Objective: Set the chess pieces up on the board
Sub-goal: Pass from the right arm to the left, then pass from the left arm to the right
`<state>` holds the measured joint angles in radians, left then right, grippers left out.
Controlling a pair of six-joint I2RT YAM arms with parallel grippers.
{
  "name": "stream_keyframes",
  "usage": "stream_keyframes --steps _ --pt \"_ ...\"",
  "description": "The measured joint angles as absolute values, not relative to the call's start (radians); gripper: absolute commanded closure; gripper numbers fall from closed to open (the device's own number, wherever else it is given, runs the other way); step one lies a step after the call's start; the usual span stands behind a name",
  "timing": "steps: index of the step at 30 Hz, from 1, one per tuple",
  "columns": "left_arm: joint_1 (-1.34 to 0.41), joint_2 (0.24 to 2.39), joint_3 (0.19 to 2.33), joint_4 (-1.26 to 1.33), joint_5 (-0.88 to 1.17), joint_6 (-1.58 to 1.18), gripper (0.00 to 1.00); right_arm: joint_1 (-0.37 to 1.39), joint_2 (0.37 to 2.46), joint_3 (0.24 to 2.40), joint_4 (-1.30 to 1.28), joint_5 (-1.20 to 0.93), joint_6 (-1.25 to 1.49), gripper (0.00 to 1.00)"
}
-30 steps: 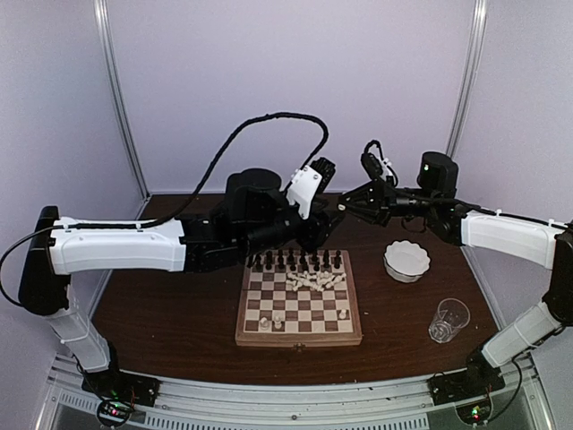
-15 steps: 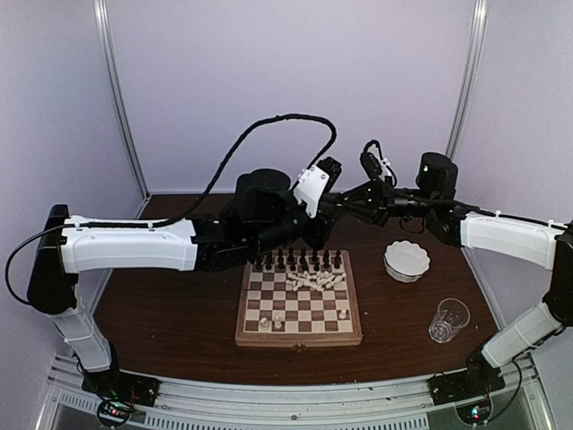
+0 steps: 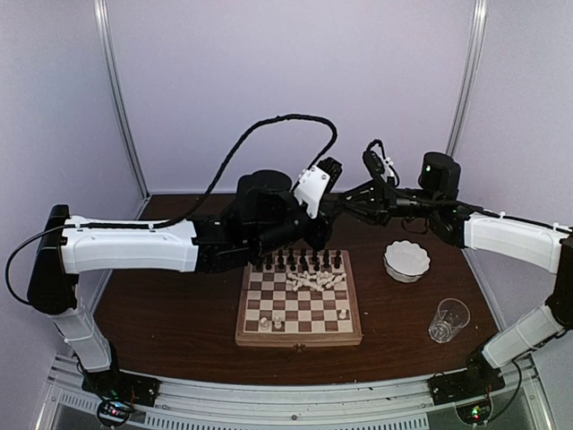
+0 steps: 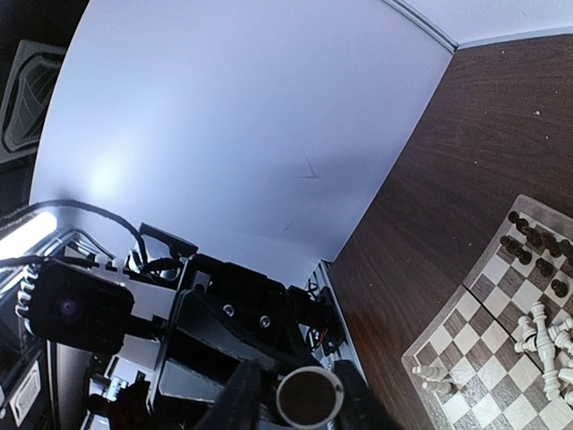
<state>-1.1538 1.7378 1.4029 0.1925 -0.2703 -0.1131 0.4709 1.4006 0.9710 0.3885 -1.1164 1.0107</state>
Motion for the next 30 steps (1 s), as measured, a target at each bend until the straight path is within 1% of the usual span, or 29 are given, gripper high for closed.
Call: stream_keyframes --steps 2,6,12,14,16,18,20,22,25,30 --pt "-1.154 1.738 1.403 0.193 -0.273 -0.112 0.93 0.471 1.394 0.973 0.371 -1.128 0.987 0.49" --pt "-1.154 1.737 1.403 0.189 -0.284 -0.107 0.92 0.453 1.383 0.986 0.301 -1.15 0.921 0.41" --pt "-1.154 1.722 1.403 0.134 -0.294 -0.104 0.92 0.391 1.377 1.099 0.049 -1.175 0.676 0.39" --pt "-1.151 1.71 1.403 0.098 -0.293 -0.107 0.92 0.372 1.377 1.163 -0.104 -1.176 0.509 0.4" --pt "-1.147 1.694 1.403 0.056 -0.283 -0.122 0.92 0.363 1.377 1.235 -0.297 -1.162 0.278 0.41" --pt "-1.134 1.673 1.404 -0.012 -0.253 -0.149 0.91 0.369 1.377 1.333 -0.539 -1.1 -0.02 0.43" --pt "-1.114 1.658 1.421 -0.099 -0.205 -0.183 0.91 0.396 1.366 1.392 -0.699 -1.001 -0.274 0.45" --pt "-1.082 1.647 1.449 -0.173 -0.158 -0.211 0.91 0.441 1.335 1.399 -0.816 -0.882 -0.48 0.46" --pt "-1.05 1.647 1.506 -0.286 -0.07 -0.252 0.91 0.516 1.296 1.392 -0.943 -0.697 -0.708 0.47" --pt "-1.034 1.647 1.585 -0.429 0.1 -0.324 0.9 0.64 1.311 1.41 -1.024 -0.505 -0.865 0.47"
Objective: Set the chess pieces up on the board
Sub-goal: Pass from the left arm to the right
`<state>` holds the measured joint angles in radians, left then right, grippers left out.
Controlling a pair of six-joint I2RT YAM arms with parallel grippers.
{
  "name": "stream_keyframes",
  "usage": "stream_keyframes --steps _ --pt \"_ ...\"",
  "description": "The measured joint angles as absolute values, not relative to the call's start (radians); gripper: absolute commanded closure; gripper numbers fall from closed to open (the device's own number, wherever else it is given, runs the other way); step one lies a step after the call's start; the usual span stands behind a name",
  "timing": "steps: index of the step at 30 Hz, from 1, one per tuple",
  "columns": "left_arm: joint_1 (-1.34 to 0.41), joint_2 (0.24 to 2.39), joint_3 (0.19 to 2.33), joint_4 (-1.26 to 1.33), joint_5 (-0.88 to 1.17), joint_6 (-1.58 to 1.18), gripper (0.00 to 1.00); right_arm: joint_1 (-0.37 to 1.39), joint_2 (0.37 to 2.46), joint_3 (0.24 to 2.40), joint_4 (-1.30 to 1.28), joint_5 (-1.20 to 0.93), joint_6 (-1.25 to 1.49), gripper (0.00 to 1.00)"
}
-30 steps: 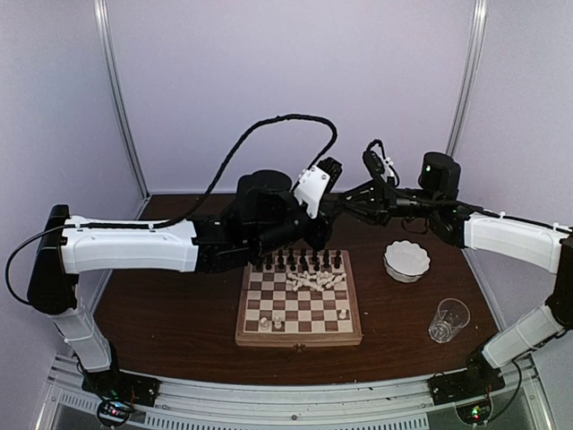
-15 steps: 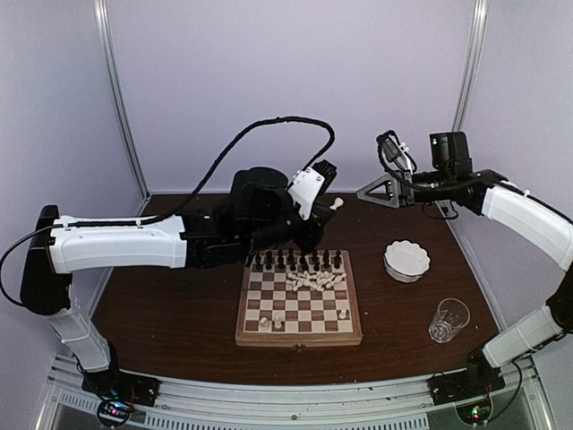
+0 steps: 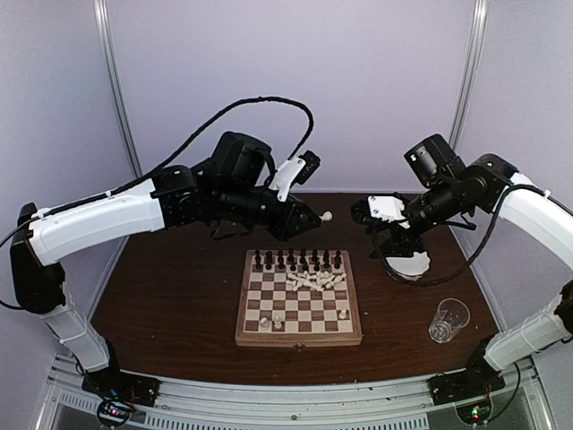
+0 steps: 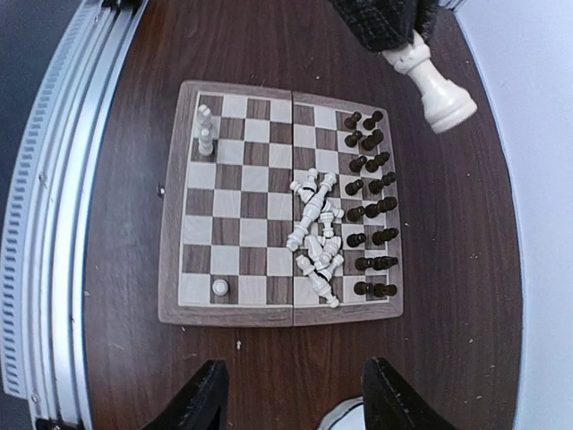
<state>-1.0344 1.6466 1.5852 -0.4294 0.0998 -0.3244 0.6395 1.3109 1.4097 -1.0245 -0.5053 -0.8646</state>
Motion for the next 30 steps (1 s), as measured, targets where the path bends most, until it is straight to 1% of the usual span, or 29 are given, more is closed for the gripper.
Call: stream_keyframes --steps 6,12,21,27,30 --pt "-1.035 1.65 1.626 -0.533 0.245 -0.395 0.9 0.783 1.369 1.483 -1.041 -0.311 -0.937 0.47" --pt "-1.035 1.664 1.652 -0.566 0.32 -0.442 0.9 0.861 1.414 1.512 -1.021 -0.209 -0.94 0.49" --pt "-1.035 1.694 1.664 -0.588 0.396 -0.484 0.89 0.871 1.431 1.596 -1.019 -0.225 -0.908 0.53" --pt "-1.035 1.694 1.664 -0.582 0.416 -0.503 0.89 0.884 1.436 1.601 -1.032 -0.267 -0.905 0.53" --pt "-1.035 1.694 1.664 -0.576 0.423 -0.509 0.89 0.896 1.443 1.601 -1.042 -0.274 -0.904 0.55"
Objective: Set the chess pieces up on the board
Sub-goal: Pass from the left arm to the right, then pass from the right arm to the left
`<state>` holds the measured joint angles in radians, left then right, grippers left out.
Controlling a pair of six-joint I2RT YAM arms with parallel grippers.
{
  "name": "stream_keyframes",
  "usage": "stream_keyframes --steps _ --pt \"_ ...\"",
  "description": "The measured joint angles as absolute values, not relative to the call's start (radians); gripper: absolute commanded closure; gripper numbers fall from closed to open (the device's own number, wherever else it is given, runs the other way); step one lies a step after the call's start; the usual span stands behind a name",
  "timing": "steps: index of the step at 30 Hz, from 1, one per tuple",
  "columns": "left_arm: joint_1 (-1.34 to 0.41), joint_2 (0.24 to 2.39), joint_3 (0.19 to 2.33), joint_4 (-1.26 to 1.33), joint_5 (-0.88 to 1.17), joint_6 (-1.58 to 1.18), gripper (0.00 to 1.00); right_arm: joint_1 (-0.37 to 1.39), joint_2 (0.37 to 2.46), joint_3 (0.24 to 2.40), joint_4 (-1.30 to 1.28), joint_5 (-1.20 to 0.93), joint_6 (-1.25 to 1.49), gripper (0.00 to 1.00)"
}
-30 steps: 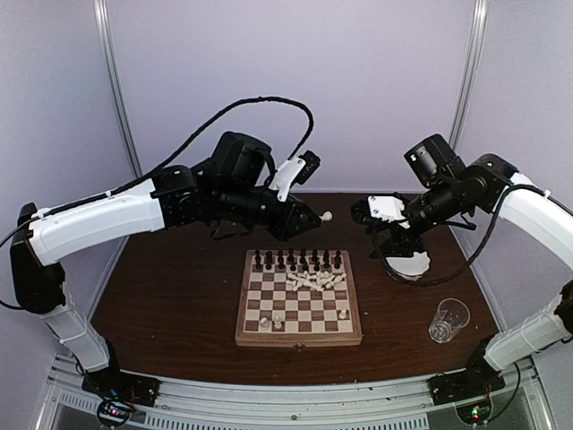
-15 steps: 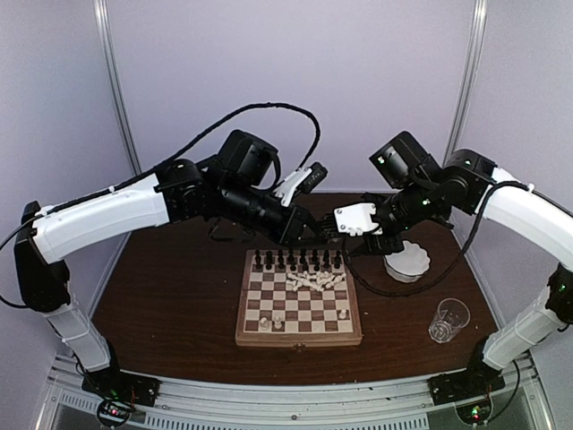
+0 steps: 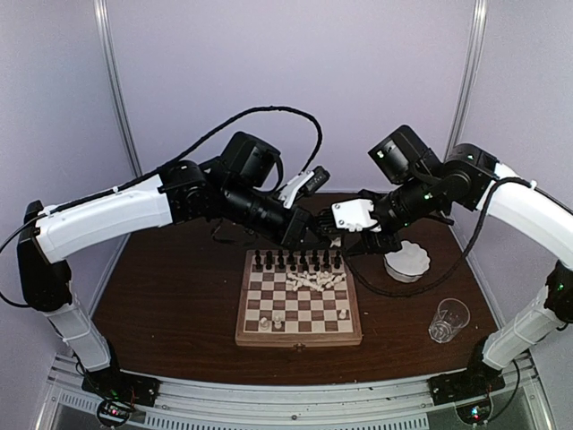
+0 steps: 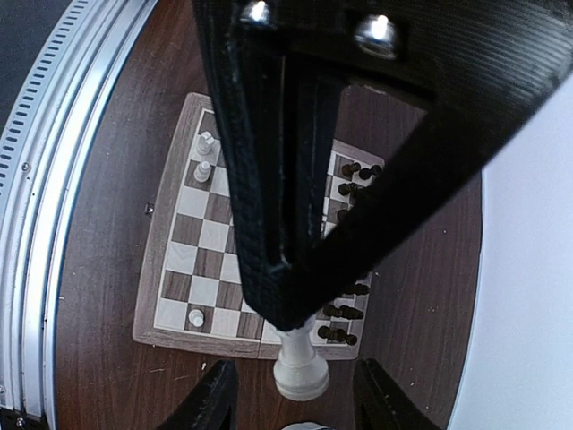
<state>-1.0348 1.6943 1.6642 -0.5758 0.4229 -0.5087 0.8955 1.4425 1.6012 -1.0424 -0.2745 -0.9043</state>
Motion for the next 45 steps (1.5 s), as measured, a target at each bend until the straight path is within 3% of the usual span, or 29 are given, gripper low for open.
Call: stream_keyframes --steps 3,8,10,14,18,23,33,40,43,45 --pt "-1.035 1.694 1.663 -0.575 0.426 -0.512 0.89 0.905 1.447 1.601 -1.044 -0.28 -0.898 0.63" --pt "-1.035 1.694 1.662 -0.57 0.432 -0.519 0.89 0.912 1.448 1.601 -1.039 -0.29 -0.867 0.88" --pt "-1.035 1.694 1.662 -0.569 0.433 -0.519 0.88 0.912 1.448 1.601 -1.037 -0.291 -0.855 0.93" --pt "-1.034 1.694 1.657 -0.56 0.435 -0.523 0.75 0.912 1.448 1.599 -1.036 -0.291 -0.834 0.98" --pt "-1.034 1.694 1.647 -0.547 0.433 -0.532 0.69 0.913 1.449 1.599 -1.017 -0.294 -0.81 0.99" --pt "-1.034 1.694 1.643 -0.546 0.43 -0.539 0.75 0.913 1.453 1.599 -1.001 -0.297 -0.781 0.98" --pt "-1.034 1.691 1.636 -0.534 0.419 -0.543 0.78 0.913 1.454 1.599 -0.997 -0.31 -0.77 0.97" --pt "-1.035 1.676 1.61 -0.508 0.411 -0.55 0.87 0.913 1.454 1.596 -0.994 -0.322 -0.755 0.96" --pt "-1.035 1.676 1.608 -0.505 0.408 -0.551 0.88 0.913 1.454 1.594 -0.994 -0.323 -0.751 0.85" --pt "-1.035 1.674 1.604 -0.503 0.404 -0.551 0.88 0.913 1.454 1.592 -0.992 -0.323 -0.743 0.72"
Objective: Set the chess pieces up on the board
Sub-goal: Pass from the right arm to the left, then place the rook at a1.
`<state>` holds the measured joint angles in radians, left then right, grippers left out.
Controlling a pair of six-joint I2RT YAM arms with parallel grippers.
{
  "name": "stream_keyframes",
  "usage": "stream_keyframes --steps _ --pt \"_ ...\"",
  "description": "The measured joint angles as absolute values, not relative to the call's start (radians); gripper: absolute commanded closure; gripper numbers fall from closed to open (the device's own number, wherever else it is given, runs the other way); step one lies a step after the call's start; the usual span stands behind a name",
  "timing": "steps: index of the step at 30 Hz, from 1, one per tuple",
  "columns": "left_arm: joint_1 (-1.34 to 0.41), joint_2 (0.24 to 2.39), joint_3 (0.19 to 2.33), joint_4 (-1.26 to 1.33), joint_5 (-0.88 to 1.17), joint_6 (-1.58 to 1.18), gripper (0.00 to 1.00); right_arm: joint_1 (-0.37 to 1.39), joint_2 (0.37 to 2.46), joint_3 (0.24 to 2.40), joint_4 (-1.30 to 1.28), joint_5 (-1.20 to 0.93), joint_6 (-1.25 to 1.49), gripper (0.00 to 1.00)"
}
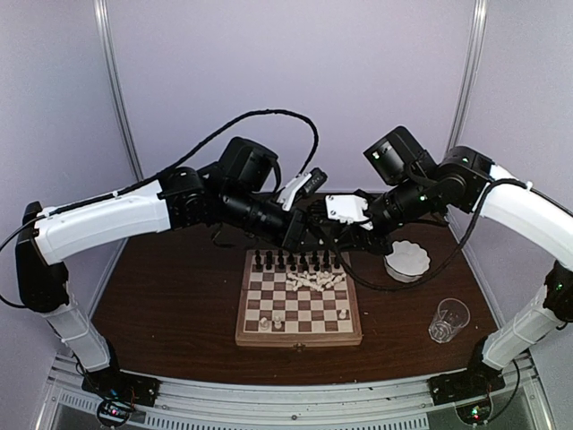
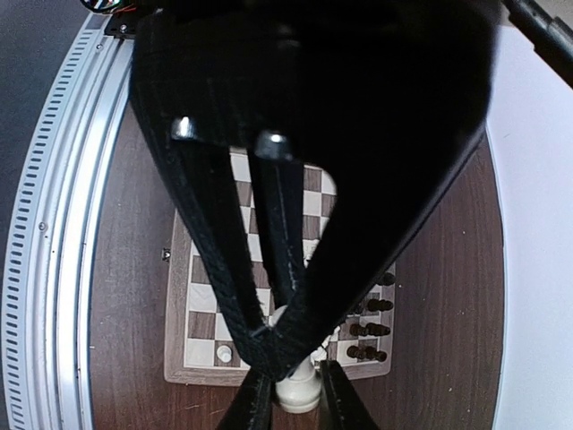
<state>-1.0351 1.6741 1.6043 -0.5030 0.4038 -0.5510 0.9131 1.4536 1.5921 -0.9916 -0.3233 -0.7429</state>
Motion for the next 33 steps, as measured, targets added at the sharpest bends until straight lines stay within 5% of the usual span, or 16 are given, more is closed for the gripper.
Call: stream_keyframes --steps 5,16,33 --pt "-1.034 1.662 1.603 -0.543 0.361 -0.52 0.88 0.888 1.442 1.577 -0.978 -0.368 -0.696 0.54" --pt "-1.035 1.629 1.525 -0.929 0.142 -0.343 0.88 0.388 1.193 1.201 -0.838 -0.72 -0.489 0.51" --pt "-1.077 1.73 1.331 -1.079 -0.006 -0.308 0.85 0.291 1.148 0.992 -0.665 -0.799 -0.412 0.5"
